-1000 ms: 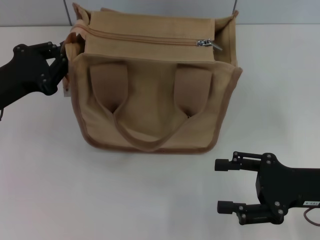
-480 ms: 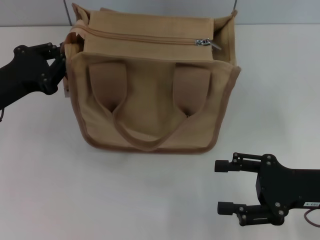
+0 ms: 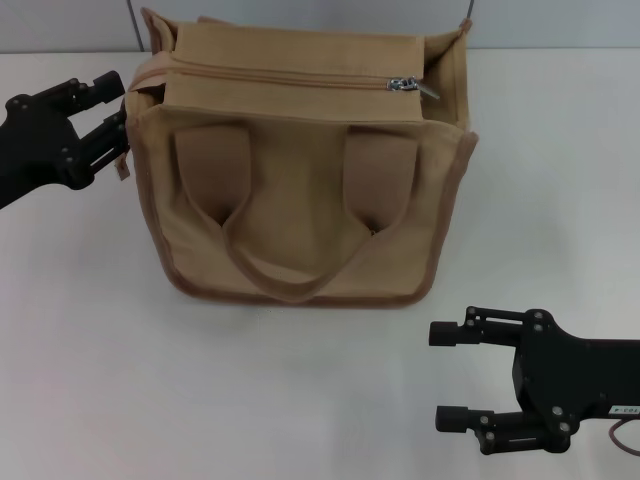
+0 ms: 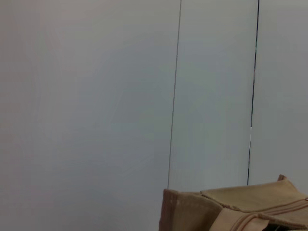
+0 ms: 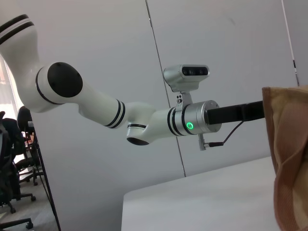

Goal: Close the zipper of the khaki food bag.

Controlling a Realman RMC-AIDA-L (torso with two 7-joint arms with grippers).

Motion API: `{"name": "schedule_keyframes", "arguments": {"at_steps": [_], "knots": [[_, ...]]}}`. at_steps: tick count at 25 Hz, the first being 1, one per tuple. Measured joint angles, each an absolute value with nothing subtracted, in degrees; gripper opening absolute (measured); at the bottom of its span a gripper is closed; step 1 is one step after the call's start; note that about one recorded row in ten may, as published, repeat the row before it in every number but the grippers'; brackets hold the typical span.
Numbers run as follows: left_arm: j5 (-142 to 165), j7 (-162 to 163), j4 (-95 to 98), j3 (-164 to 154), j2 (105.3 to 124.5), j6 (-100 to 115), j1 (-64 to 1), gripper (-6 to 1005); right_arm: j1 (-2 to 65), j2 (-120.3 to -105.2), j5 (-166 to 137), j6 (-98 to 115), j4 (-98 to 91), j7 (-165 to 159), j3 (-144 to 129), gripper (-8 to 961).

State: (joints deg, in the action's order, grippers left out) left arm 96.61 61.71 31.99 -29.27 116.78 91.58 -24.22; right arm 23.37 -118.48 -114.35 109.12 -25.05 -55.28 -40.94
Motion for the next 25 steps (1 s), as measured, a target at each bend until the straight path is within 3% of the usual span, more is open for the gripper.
{"name": "schedule_keyframes", "arguments": {"at_steps": [4,10,15,16,17,22,25], "knots": [[97.2,61.8,32.0,-29.3,116.51,91.6,-24.2,507,23.4,-118.54,-114.3,109.1,-25.0,-55.3,-40.7,762],[99.0,61.7,32.2,-29.1,115.40,91.7,-23.8,623,23.4,-118.66,-114.3,109.2,-25.0,-55.3,-40.6,762],[99.3,62.5,32.4,-29.5,112.55,94.1,-22.0,719,23.4,-118.69,-114.3,109.0,-25.1,-55.3,-40.6,762],[99.6,62.9,32.4,-29.6,111.34,95.8,-21.1,738,23.4,-118.72,-114.3,109.0,-25.1,-55.3,-40.7,762],[99.8,64.3,32.2,-29.8,108.65,99.7,-19.4,762,23.4,-118.73,-114.2,108.9,-25.1,-55.3,-40.7,762],[103.7,68.2,32.6,-30.7,105.77,106.6,-17.8,835,23.5,-118.83,-114.1,108.8,-25.1,-55.3,-40.8,762],[109.1,69.4,32.6,-30.8,105.87,111.3,-18.6,834,23.6,-118.89,-114.0,108.8,-25.1,-55.3,-40.8,761]]}}
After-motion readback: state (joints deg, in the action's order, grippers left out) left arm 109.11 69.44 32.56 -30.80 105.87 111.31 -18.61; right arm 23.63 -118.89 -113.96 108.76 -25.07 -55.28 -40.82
